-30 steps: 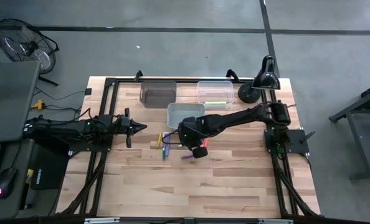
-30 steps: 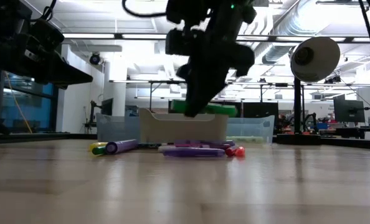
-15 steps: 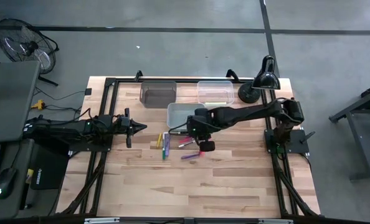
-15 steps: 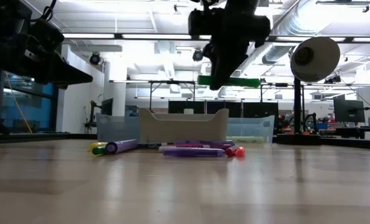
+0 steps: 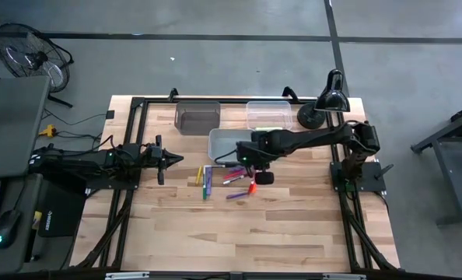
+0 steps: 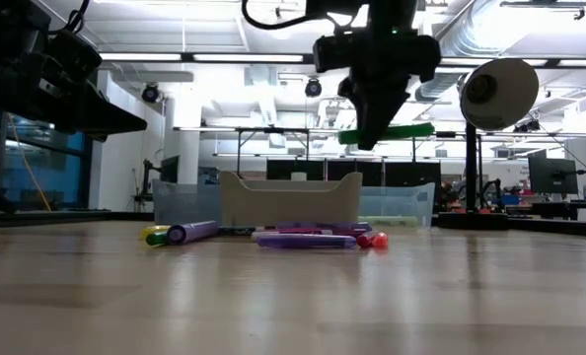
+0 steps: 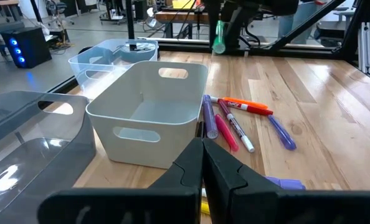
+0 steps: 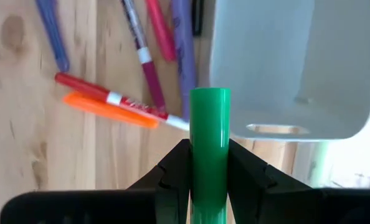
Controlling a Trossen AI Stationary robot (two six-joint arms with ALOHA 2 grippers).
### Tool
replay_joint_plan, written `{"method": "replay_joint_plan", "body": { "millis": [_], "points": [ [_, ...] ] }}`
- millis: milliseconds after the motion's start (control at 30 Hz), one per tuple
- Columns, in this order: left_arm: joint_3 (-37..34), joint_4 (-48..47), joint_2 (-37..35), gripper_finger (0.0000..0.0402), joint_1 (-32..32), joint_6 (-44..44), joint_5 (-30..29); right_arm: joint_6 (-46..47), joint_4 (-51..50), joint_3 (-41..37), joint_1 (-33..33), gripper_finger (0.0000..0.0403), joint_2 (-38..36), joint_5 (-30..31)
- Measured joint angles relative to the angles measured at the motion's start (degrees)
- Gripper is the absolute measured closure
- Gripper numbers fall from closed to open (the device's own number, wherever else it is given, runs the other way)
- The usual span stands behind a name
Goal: Pick & Place Markers
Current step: Put the green highlighter into the transparent bin
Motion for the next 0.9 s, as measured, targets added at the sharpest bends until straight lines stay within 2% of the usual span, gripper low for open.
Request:
{"method": "replay_joint_plan", "body": {
  "millis": [467,600,900],
  "points": [
    [0.0,0.0,0.0,0.0401,0.0,0.0,0.0,2.3,-5.8,-0.7,-1.1,0.0330,0.0,1.3],
    [0.0,0.0,0.0,0.0401,0.0,0.0,0.0,2.2,-3.6,-6.7,-3.2,0.0330,-1.9,1.6],
    [0.0,0.0,0.0,0.0401,0.0,0.0,0.0,-0.8,10.3,-22.2,-9.0,0.0330,-11.4,3.0]
  ]
}}
